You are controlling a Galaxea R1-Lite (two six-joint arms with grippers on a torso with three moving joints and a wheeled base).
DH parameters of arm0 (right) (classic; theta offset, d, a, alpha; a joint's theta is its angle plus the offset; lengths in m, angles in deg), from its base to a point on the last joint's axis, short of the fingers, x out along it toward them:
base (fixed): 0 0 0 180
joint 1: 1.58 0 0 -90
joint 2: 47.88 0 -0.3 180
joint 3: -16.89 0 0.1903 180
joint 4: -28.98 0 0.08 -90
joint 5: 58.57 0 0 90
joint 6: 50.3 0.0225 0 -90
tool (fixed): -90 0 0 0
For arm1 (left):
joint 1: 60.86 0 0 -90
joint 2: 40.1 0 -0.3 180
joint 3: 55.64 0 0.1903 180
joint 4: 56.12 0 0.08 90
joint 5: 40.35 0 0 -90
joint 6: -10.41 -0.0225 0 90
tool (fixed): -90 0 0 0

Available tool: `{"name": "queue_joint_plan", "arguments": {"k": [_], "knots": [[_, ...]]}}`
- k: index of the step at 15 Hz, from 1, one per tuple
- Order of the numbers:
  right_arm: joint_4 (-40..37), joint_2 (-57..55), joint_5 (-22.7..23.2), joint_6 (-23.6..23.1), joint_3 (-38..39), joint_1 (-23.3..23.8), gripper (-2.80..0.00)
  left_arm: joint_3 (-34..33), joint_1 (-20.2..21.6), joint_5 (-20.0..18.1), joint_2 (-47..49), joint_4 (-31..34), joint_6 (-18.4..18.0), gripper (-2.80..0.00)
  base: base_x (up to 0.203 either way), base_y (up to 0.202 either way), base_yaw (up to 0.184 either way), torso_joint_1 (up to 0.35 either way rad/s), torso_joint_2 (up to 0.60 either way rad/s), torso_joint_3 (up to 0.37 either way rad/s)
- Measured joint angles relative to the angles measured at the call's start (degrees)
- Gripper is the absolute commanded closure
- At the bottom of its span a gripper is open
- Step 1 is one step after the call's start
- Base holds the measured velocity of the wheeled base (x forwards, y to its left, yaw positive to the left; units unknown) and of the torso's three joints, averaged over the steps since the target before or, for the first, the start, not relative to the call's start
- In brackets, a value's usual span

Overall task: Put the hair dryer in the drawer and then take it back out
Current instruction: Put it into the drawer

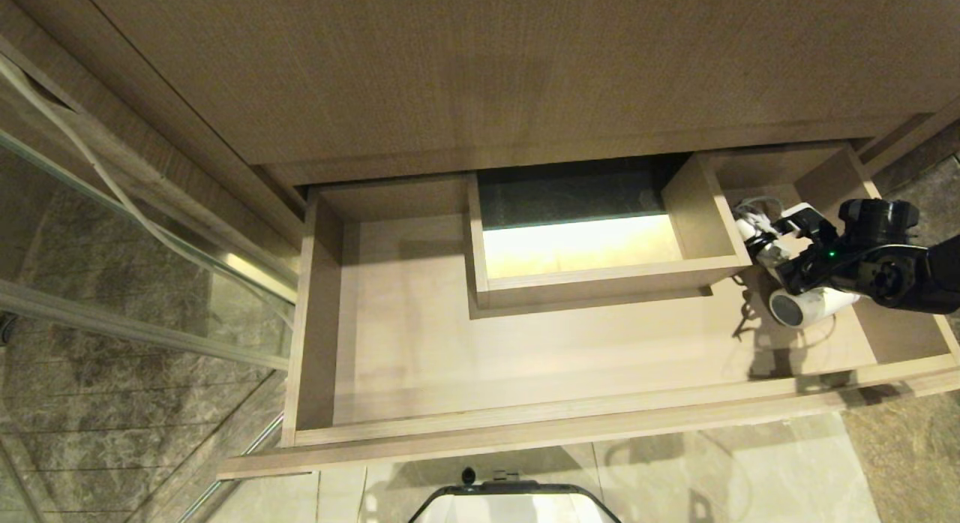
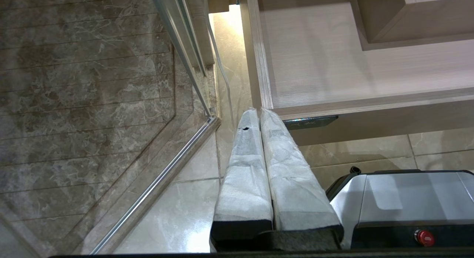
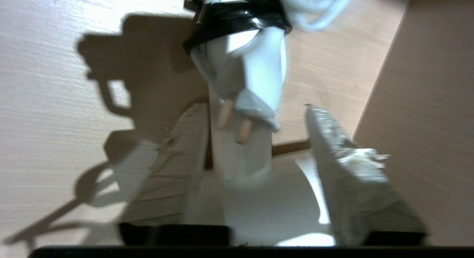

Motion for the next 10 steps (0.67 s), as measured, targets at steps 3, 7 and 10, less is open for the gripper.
{"name": "queue_joint_plan", "arguments": {"k": [3,7,10], "knots": [[-0.22,1.27,-0.43,0.33,0.50,0.11,-2.80,0.00,0.00,0.02,0.00,-0.02,0.00,0.00,0.000,0.000,0.000,0.000,0.00,0.000],[-1.72,5.86,-0.17,1.24,1.60,0.73,-2.80,0.00,0.02,-0.03,0.00,-0.02,-0.02,0.00,0.000,0.000,0.000,0.000,0.00,0.000],[-4.07,13.05,-0.16,2.33,6.46,1.55,-2.80,0.00,0.00,-0.02,0.00,-0.05,-0.02,0.00,0.000,0.000,0.000,0.000,0.00,0.000]]}}
